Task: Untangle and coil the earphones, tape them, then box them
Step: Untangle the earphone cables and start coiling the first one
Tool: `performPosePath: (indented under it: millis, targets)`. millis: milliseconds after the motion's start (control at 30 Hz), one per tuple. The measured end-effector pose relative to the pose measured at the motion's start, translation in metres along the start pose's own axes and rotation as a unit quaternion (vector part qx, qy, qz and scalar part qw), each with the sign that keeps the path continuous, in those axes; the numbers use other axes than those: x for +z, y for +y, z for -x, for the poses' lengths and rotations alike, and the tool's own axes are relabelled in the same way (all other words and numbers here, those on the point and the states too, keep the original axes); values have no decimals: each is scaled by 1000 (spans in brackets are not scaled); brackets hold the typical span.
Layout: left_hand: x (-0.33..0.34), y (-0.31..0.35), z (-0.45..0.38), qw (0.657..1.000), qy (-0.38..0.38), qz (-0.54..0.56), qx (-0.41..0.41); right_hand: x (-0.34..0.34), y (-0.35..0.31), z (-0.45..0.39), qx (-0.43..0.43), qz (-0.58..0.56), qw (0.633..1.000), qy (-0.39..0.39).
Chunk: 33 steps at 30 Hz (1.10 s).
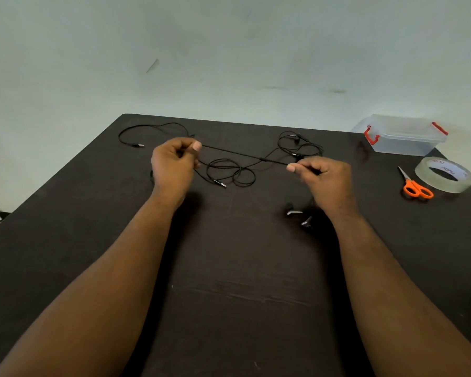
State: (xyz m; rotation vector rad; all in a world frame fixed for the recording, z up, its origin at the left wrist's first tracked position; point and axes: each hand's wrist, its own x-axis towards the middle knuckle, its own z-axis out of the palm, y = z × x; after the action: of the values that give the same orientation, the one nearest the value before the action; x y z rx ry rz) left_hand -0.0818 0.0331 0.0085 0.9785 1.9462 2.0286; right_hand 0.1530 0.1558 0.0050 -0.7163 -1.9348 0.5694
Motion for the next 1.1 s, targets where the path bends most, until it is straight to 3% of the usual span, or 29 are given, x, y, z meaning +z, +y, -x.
performPosePath:
  millis: [200,467,600,700,800,933,1100]
  targets:
    - [-7,-8,-10,999,29,-19,-17,3,-1,0,-12,26,998,-59]
    - [-6,-7,-5,998,38,-31,-24,2,4,2,-18,44,997,-55]
    - [12,9,18,964,-30,-240,108,16,-2,7,-65,60,994,-64]
    - [40,19,46,962,-166,-140,165,26,-10,7,-107,56,990,-78]
    - [48,13,58,963,-263,-29,56,29,-13,7,-115,53,988,-89]
    - [47,12,54,961,-272,46,-9,23,-14,8,-93,29,992,-74]
    - [47,10,51,963,-268,19,-17,24,-14,8,-111,68,987,-97]
